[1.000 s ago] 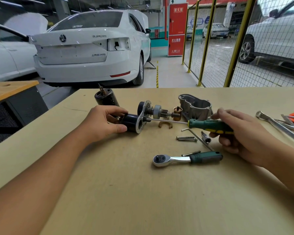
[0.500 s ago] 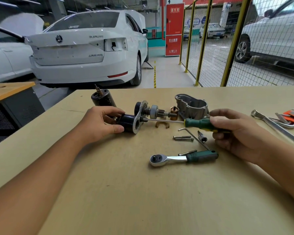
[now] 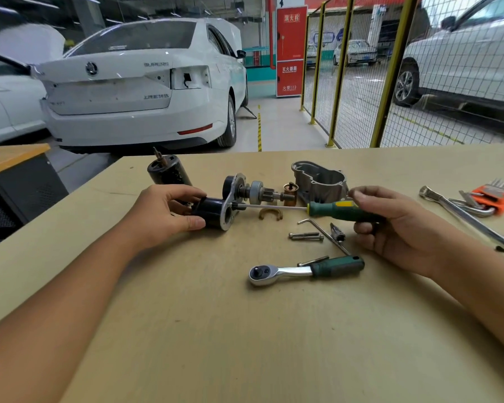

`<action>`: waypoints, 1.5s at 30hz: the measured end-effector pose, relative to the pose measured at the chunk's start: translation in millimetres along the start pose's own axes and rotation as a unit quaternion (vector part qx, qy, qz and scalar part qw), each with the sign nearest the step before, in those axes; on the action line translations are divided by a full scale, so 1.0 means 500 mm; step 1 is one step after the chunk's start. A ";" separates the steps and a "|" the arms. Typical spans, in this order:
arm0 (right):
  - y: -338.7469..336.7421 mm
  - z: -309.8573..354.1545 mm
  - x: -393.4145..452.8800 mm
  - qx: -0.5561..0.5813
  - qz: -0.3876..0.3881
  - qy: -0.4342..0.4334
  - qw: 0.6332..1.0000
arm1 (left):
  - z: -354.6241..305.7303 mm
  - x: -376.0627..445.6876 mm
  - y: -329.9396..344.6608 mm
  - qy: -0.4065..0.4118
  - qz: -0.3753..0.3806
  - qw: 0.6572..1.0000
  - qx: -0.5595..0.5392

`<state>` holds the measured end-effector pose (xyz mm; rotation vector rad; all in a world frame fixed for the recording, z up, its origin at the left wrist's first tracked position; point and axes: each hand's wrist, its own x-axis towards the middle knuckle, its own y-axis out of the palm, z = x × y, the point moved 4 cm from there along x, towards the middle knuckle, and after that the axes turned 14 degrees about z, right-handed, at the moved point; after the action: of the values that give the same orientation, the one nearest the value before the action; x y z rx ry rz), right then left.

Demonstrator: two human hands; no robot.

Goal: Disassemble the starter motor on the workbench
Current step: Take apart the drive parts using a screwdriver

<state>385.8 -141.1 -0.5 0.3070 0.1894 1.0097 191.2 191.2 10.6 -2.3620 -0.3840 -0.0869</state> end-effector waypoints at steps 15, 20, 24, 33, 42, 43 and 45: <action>-0.001 0.002 0.001 -0.068 -0.035 0.036 0.996 | 0.000 0.000 -0.001 -0.005 0.001 1.000 0.003; -0.002 0.005 -0.003 -0.031 -0.003 -0.014 0.999 | 0.000 0.001 0.000 -0.008 -0.001 1.000 0.009; 0.007 0.003 -0.002 -0.067 -0.024 0.018 0.997 | 0.003 0.001 -0.001 -0.009 -0.002 1.000 0.011; 0.009 0.004 -0.005 -0.061 -0.017 -0.003 0.998 | 0.004 0.002 -0.001 -0.016 -0.002 1.000 0.008; 0.007 0.006 -0.005 -0.058 -0.017 -0.010 0.998 | 0.003 0.002 -0.002 -0.021 -0.002 1.000 0.009; 0.010 0.005 -0.004 -0.066 -0.015 -0.001 0.998 | 0.002 0.002 -0.002 -0.021 -0.002 1.000 0.010; 0.005 0.006 -0.003 -0.103 -0.033 0.026 0.994 | 0.002 0.002 -0.002 -0.022 0.000 1.000 0.011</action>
<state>383.7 -141.7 3.4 0.0859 0.1392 0.9637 191.8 192.8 10.6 -2.3447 -0.4051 -0.0301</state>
